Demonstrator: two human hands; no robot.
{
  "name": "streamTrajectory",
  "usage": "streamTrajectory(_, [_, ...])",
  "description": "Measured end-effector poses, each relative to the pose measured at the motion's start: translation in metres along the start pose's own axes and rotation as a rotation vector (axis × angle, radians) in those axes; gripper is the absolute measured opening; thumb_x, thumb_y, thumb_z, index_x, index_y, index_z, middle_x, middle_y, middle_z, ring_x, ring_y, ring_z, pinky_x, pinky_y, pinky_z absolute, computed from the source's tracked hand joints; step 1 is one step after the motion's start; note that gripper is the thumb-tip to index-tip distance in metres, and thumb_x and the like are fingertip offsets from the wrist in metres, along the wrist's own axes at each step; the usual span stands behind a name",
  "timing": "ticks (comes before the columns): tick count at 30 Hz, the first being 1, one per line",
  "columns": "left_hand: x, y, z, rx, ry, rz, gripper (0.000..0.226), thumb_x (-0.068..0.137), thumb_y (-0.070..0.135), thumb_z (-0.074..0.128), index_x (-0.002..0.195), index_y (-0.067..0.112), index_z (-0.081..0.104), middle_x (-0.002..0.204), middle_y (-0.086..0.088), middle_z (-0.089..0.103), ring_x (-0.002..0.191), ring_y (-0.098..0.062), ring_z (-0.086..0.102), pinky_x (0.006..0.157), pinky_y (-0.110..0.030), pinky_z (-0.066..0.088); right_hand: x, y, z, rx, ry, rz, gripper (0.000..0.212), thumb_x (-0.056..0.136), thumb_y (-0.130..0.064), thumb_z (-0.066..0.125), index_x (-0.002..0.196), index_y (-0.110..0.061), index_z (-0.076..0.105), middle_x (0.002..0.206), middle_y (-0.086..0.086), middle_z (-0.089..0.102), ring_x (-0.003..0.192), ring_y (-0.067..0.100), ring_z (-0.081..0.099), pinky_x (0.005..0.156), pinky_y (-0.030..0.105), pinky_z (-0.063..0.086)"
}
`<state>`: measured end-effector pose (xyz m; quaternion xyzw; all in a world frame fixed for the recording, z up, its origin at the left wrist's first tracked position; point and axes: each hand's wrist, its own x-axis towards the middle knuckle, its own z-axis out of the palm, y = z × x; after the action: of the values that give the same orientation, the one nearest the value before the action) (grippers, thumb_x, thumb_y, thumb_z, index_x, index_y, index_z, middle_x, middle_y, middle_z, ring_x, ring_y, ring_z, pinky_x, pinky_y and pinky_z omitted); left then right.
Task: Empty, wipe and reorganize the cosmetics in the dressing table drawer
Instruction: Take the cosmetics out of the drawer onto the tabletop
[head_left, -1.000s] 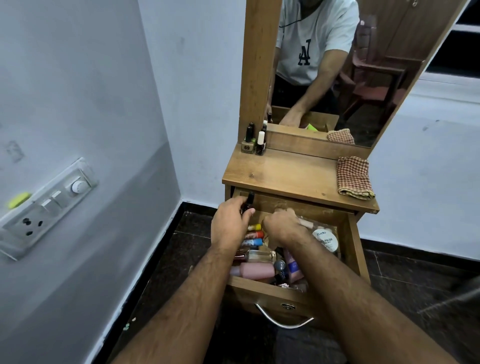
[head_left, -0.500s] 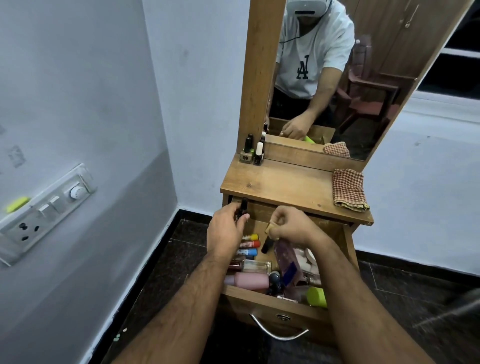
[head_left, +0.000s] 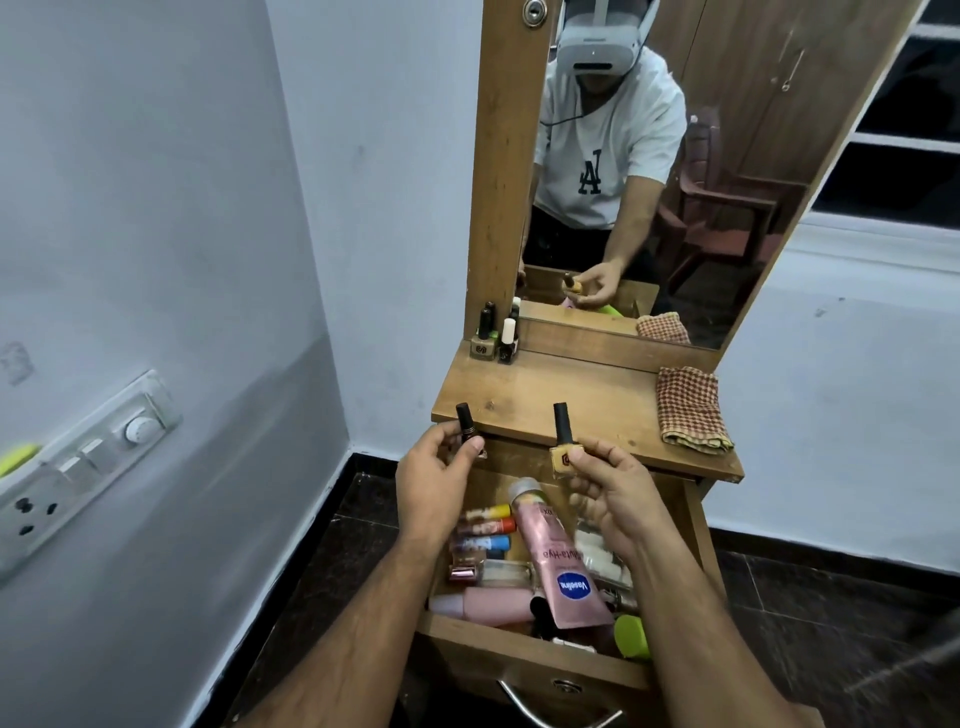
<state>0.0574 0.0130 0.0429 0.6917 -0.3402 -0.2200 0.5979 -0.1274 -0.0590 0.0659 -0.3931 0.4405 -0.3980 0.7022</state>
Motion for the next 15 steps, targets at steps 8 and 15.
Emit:
streamTrajectory(8, [0.081,0.038,0.003,0.16,-0.093,0.156,0.032,0.088,0.023,0.072,0.12,0.016,0.069,0.11,0.007,0.071,0.101,-0.008,0.064,0.09,-0.023,0.05,0.047,-0.028,0.046,-0.406,0.094,-0.328,0.016,0.092,-0.008,0.066,0.103,-0.019,0.062,0.1,0.003,0.069,0.09,0.016,0.07,0.062,0.022,0.056])
streamTrajectory(15, [0.129,0.033,0.02,0.305,-0.138,0.141,0.034,0.092,0.02,0.068,0.126,0.014,0.067,0.122,0.0,0.069,0.11,-0.015,0.061,0.095,-0.026,0.046,0.102,-0.03,0.079,-0.842,0.184,-0.474,0.02,0.09,-0.021,0.07,0.11,-0.024,0.065,0.094,-0.01,0.062,0.084,0.002,0.055,0.065,0.016,0.042])
